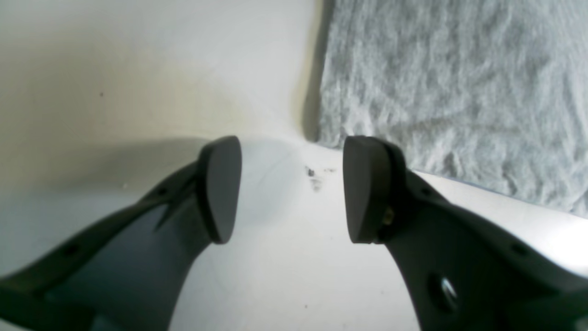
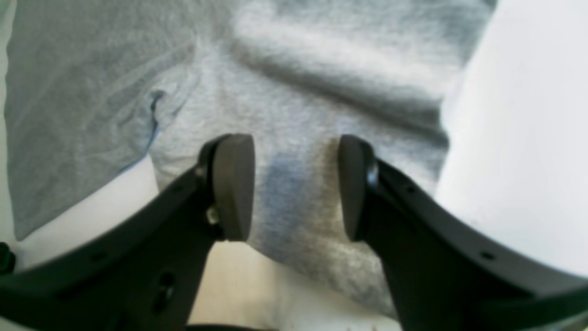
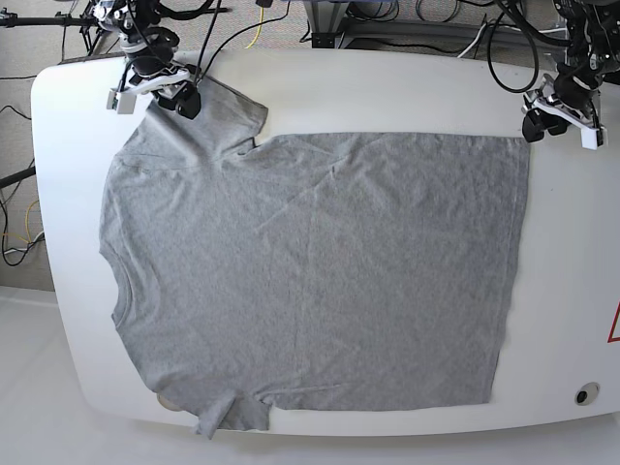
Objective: Fold the T-shirt properly
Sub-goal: 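Pull the shirt with both grippers to stretch it flat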
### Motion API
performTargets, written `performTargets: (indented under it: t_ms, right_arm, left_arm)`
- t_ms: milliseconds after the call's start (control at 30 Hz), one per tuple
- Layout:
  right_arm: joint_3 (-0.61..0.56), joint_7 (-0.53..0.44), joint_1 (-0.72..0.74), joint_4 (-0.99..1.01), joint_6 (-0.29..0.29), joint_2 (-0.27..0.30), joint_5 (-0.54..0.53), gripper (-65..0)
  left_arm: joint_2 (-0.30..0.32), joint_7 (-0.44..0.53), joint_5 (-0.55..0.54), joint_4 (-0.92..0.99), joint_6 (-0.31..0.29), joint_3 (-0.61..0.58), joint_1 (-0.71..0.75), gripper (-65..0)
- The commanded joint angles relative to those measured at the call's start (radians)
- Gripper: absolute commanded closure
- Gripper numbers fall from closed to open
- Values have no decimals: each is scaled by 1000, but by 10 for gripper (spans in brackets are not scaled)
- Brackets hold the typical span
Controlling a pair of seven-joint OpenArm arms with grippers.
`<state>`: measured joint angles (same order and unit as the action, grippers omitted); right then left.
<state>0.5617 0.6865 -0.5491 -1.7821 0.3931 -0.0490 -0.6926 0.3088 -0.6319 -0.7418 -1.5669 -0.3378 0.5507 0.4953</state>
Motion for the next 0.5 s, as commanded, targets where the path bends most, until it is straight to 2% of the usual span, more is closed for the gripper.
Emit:
performTargets:
  t_ms: [0, 467]
  right_arm:
    - [-2, 7, -7, -13, 3, -2, -27, -282]
    - [16, -15, -6, -9, -1, 17, 33, -283]
  left_arm:
    - [19, 23, -9, -18, -3, 4, -5, -334]
    - [17, 39, -8, -22, 0, -6, -9, -334]
